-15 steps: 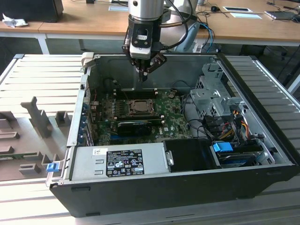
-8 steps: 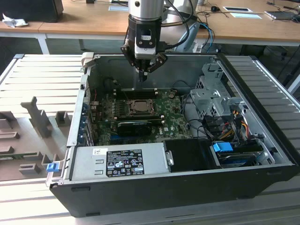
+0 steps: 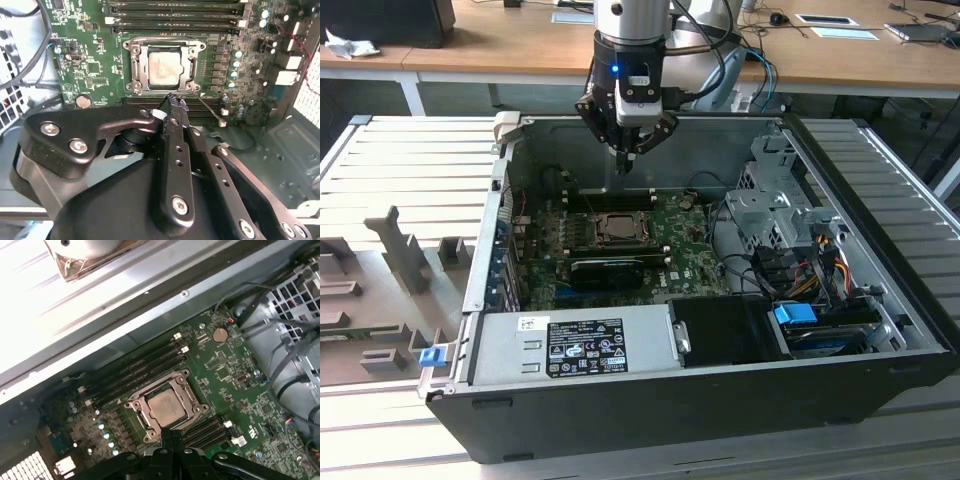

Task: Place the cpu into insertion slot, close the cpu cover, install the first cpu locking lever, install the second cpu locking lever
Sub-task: 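Install the first cpu locking lever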

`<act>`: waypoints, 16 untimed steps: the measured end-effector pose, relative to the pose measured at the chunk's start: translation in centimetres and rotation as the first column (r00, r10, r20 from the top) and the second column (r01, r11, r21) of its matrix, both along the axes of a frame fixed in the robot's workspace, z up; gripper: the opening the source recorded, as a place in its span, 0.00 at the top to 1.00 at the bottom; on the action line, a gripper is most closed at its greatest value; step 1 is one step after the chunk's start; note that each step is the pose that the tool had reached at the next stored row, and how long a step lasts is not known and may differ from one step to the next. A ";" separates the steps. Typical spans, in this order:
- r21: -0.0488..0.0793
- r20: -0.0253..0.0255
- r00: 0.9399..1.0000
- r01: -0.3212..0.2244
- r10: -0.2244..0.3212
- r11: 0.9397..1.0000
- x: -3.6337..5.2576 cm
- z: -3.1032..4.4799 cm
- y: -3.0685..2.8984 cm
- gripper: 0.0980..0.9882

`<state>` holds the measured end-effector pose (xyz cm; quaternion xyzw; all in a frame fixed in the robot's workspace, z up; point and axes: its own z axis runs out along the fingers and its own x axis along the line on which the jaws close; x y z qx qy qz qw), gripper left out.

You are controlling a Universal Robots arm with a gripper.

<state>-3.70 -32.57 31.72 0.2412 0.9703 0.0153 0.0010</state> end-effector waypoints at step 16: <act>0.000 0.000 0.973 -0.230 0.230 0.973 0.00 -0.01 0.00 0.99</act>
